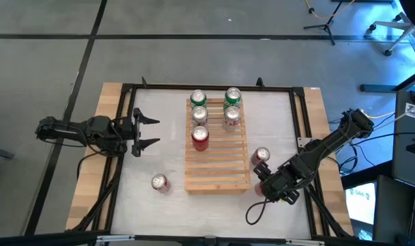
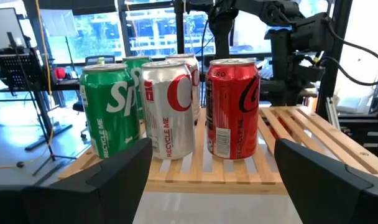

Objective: Place canned beverage on shelf
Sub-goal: Put the red and black soda can on the shelf aligned with the red and black soda can

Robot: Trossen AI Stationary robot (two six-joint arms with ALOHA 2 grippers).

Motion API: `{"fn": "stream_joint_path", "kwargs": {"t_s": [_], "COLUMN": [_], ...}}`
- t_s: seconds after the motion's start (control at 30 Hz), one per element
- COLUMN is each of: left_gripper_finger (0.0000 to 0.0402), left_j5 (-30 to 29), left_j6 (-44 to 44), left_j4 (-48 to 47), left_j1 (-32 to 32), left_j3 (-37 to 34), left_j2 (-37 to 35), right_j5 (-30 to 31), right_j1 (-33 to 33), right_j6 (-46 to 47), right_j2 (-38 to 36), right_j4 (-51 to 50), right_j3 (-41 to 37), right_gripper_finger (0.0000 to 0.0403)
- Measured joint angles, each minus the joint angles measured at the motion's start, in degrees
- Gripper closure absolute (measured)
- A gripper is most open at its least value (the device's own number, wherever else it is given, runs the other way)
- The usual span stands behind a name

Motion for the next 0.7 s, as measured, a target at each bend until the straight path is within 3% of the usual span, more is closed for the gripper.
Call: {"fn": "stream_joint_path", "kwargs": {"t_s": [0.7], "left_gripper_finger": [0.0072], "left_j5": [-1.0], "left_j6": [-0.6], "left_j4": [-0.4], "left_j1": [0.0], "left_j3": [0.0], "left_j2": [-0.4], "right_j5": [0.0], "right_j1": [0.0], "right_j6": [0.4], "right_j2": [0.0], "right_j4": [0.5], "right_j3": [0.0], "right_gripper_finger": [0.0136]}}
